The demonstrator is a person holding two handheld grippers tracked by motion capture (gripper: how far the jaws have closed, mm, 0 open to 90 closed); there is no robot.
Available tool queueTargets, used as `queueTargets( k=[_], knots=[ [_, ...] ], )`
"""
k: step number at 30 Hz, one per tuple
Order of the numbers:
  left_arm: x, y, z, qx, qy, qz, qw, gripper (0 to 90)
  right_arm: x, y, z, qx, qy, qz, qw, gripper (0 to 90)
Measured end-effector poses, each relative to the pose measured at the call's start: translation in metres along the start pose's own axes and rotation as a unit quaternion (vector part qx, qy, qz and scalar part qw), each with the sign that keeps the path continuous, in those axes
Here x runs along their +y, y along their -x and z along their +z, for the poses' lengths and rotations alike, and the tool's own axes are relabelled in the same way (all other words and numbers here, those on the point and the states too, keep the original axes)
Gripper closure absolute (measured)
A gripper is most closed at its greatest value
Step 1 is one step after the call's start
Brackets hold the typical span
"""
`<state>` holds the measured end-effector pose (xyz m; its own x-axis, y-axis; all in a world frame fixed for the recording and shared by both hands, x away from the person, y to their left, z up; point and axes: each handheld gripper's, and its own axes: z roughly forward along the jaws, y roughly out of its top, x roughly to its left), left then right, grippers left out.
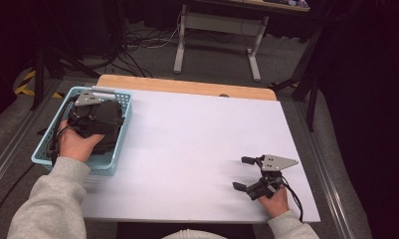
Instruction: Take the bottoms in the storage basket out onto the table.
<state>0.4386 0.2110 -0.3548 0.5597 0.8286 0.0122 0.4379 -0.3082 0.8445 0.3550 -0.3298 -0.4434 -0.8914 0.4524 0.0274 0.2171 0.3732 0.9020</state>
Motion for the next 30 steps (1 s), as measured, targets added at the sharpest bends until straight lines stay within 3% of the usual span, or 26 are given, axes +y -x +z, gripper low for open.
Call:
queueTargets(
  k=[11,20,26,30],
  knots=[
    [-0.001,-0.019,0.004,0.016,-0.033,-0.009,0.9993,3.6,0.0,0.0,0.0,0.0,-0.001,0.0,1.0,0.6],
    [-0.007,-0.036,0.006,0.03,-0.059,-0.027,0.9975,4.0,0.0,0.0,0.0,0.001,-0.001,-0.002,1.0,0.6],
    [-0.009,-0.047,0.009,0.036,-0.084,-0.041,0.995,2.7,0.0,-0.001,0.001,0.001,-0.003,-0.003,1.0,0.6],
    [-0.01,-0.055,0.011,0.044,-0.104,-0.054,0.9922,1.5,0.0,-0.001,0.001,0.001,-0.003,-0.004,1.0,0.6]
  ],
)
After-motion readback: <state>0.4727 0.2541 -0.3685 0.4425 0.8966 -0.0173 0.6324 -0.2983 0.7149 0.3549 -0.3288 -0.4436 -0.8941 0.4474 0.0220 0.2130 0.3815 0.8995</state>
